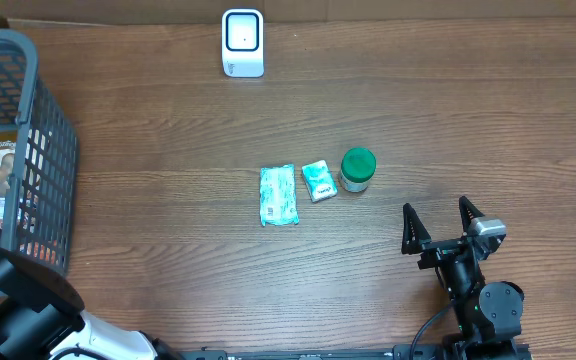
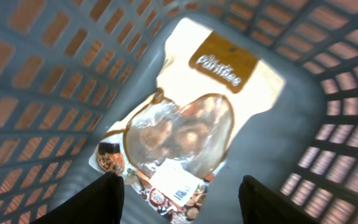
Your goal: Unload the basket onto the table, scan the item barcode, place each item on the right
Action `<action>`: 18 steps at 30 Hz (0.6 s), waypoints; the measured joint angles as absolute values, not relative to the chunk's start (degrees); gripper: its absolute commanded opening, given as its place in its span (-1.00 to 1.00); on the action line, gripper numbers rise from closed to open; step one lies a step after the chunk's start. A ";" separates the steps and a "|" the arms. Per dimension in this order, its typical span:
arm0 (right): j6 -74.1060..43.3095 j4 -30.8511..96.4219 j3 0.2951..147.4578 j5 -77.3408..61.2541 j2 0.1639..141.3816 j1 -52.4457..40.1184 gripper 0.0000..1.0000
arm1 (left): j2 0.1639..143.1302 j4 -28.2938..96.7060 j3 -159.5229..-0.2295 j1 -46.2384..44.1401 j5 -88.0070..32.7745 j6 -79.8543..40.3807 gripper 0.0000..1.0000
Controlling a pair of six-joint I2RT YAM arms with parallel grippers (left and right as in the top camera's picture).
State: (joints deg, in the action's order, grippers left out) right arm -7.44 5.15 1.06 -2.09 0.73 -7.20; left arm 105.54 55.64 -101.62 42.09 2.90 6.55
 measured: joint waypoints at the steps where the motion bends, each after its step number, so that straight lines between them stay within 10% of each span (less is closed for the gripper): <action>1: -7.46 5.10 1.06 -2.09 0.73 -7.20 0.99 | 105.54 54.37 -100.25 42.70 2.92 6.57 0.36; 18: -7.46 5.13 1.06 -2.09 0.73 -7.20 1.00 | 106.52 41.95 -85.65 45.10 3.27 15.03 0.62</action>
State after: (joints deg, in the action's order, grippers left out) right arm -7.46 5.13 1.06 -2.09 0.73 -7.20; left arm 106.52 41.95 -85.65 45.10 3.27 15.03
